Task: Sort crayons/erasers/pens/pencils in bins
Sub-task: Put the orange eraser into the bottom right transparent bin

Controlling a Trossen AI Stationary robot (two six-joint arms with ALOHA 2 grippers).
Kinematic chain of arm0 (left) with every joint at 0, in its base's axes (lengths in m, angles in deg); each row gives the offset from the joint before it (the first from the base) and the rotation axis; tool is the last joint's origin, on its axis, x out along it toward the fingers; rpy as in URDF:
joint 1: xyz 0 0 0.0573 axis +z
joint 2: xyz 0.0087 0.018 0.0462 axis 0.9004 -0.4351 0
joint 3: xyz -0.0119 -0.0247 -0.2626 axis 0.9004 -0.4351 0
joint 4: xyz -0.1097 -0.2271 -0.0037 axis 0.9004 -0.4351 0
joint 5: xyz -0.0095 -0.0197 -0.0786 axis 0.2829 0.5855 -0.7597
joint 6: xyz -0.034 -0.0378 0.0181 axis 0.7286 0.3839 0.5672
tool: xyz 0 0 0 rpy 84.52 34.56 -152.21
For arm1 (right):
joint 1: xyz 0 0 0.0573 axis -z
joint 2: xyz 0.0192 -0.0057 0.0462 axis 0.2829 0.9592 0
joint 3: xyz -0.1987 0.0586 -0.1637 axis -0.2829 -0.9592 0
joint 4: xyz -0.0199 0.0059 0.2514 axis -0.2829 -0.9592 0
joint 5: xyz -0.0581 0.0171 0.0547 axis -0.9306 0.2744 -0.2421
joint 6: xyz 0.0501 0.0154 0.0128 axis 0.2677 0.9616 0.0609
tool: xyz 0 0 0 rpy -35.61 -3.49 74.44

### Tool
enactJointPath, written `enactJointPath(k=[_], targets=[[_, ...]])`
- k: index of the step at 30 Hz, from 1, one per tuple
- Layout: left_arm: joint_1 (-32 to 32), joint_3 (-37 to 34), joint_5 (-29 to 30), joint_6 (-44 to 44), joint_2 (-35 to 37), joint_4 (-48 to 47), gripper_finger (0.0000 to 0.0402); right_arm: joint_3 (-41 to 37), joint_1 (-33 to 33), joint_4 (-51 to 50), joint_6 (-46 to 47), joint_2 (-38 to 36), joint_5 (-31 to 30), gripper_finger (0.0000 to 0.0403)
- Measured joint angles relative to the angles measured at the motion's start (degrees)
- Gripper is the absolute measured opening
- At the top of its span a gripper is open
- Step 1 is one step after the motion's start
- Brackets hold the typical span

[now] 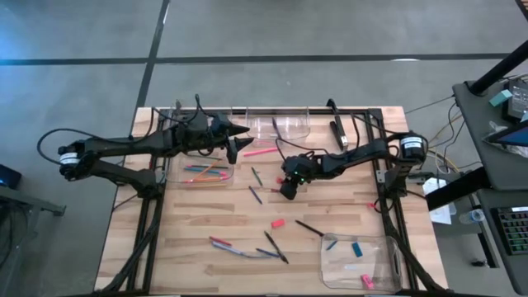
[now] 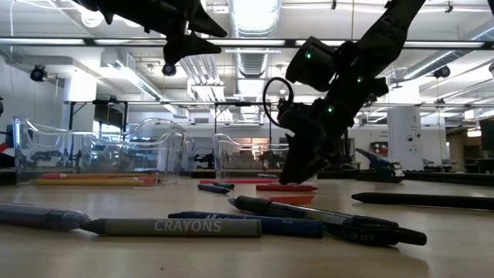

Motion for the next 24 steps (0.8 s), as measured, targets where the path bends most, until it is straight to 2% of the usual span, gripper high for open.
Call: enactJointPath(k=[20,24], targets=[[0.0,0.0,-0.01,-0.08,-0.15,-0.07,0.0203,0.08,-0.85,-0.06,-0.52,3.09,-0.96,0.0171],[-0.02,0.0,-0.02,-0.1,-0.15,-0.09,0.0203,0.07,-1.74,-0.14,-1.1,4.24,-1.52,0.0148]])
